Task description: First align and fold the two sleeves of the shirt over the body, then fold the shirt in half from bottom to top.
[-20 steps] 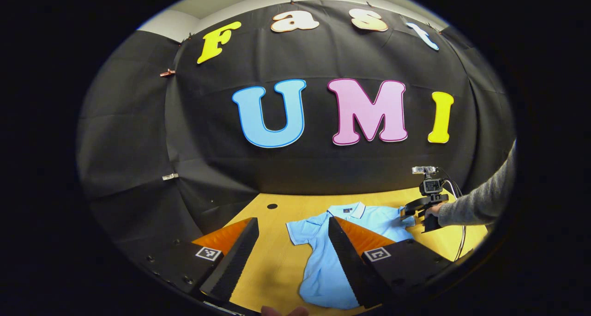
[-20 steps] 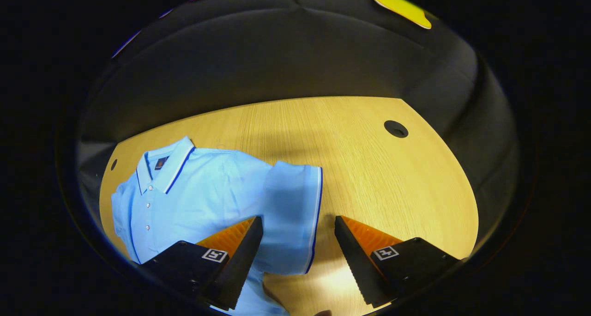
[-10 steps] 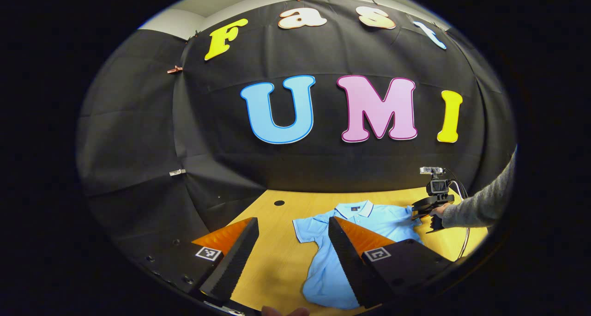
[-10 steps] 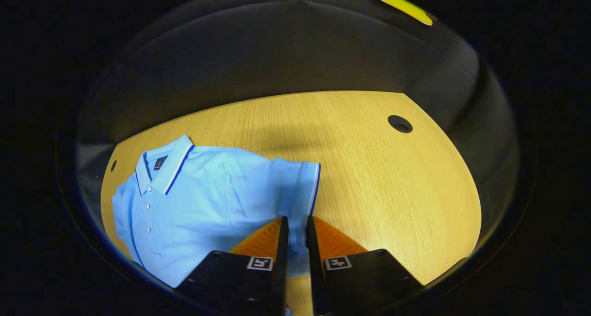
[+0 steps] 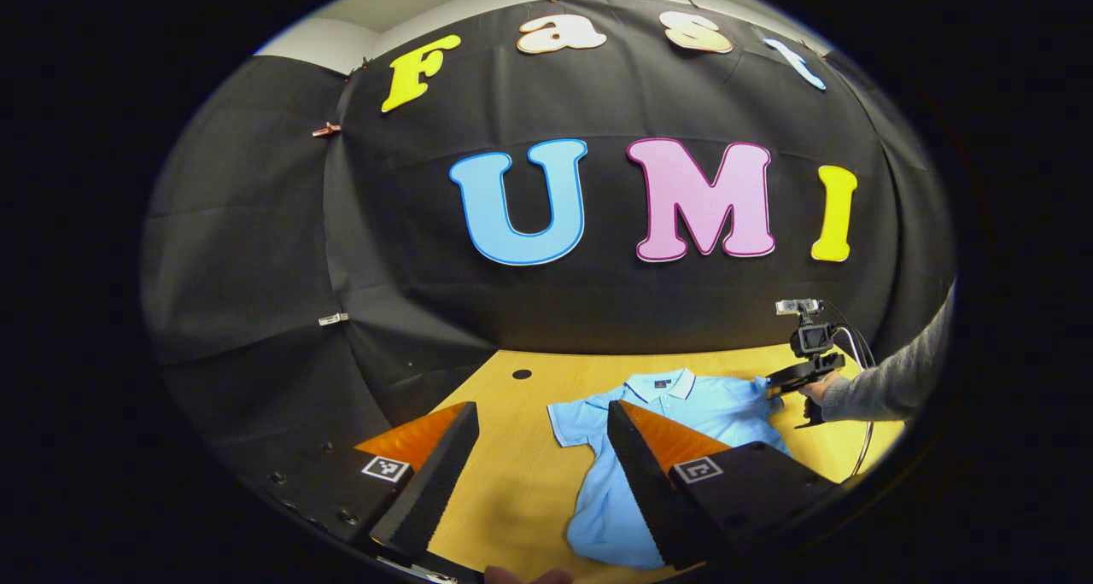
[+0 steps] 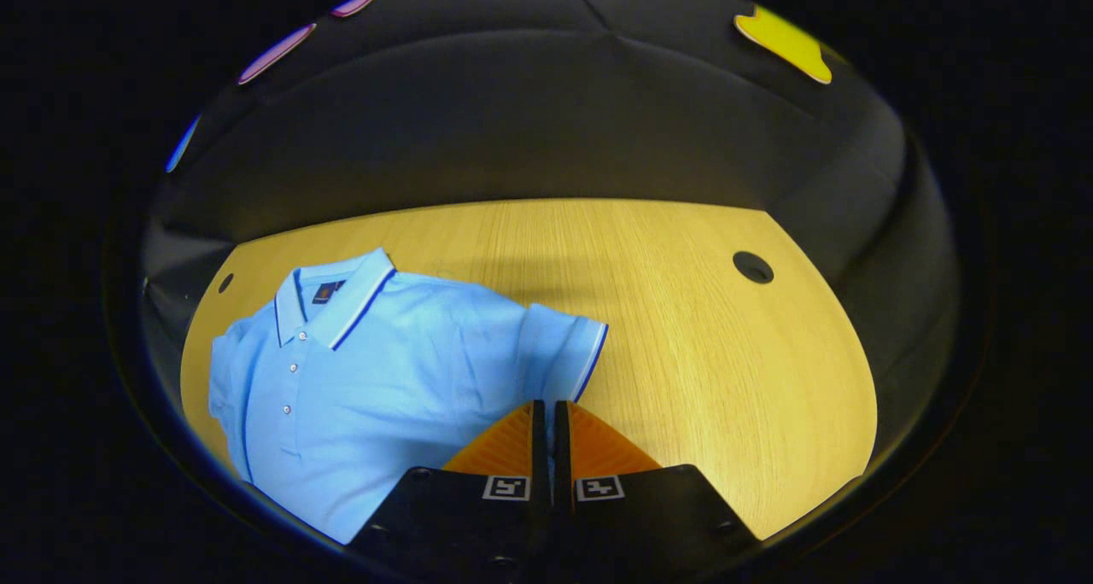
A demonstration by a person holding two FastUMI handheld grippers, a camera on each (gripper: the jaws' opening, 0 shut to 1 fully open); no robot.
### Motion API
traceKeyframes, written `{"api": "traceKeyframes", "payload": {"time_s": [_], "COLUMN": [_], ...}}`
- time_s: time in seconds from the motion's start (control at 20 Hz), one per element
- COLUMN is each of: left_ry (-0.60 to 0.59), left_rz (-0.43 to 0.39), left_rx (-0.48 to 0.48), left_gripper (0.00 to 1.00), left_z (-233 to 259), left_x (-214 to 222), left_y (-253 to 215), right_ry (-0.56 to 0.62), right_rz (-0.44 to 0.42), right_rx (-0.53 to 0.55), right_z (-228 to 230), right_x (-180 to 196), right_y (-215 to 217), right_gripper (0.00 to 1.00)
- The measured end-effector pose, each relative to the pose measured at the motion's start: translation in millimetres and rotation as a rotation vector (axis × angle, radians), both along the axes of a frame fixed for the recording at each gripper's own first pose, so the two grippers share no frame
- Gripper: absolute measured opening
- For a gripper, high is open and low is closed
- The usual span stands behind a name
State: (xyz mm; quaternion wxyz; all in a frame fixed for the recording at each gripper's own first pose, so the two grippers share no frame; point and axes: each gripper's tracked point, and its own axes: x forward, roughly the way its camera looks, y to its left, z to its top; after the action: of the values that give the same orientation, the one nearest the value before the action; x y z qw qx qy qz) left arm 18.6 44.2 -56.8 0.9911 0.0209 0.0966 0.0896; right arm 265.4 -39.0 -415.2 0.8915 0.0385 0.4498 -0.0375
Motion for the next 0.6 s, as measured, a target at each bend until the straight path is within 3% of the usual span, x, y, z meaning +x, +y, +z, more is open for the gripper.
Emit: {"api": "traceKeyframes", "payload": {"time_s": [0.2, 0.6], "left_ry": [-0.007, -0.014], "left_rz": [0.005, 0.031], "left_rx": [-0.007, -0.013], "left_gripper": [0.96, 0.96], "left_z": [1.2, 1.3], "left_x": [-1.9, -12.8], "left_y": [4.9, 17.0], "right_ry": [-0.074, -0.113], "right_rz": [0.081, 0.333], "right_rx": [0.007, 0.043], "right_z": [29.2, 54.6], "right_x": [4.3, -12.2], "right_y": [28.8, 129.9], "right_gripper": [0.05, 0.05]}}
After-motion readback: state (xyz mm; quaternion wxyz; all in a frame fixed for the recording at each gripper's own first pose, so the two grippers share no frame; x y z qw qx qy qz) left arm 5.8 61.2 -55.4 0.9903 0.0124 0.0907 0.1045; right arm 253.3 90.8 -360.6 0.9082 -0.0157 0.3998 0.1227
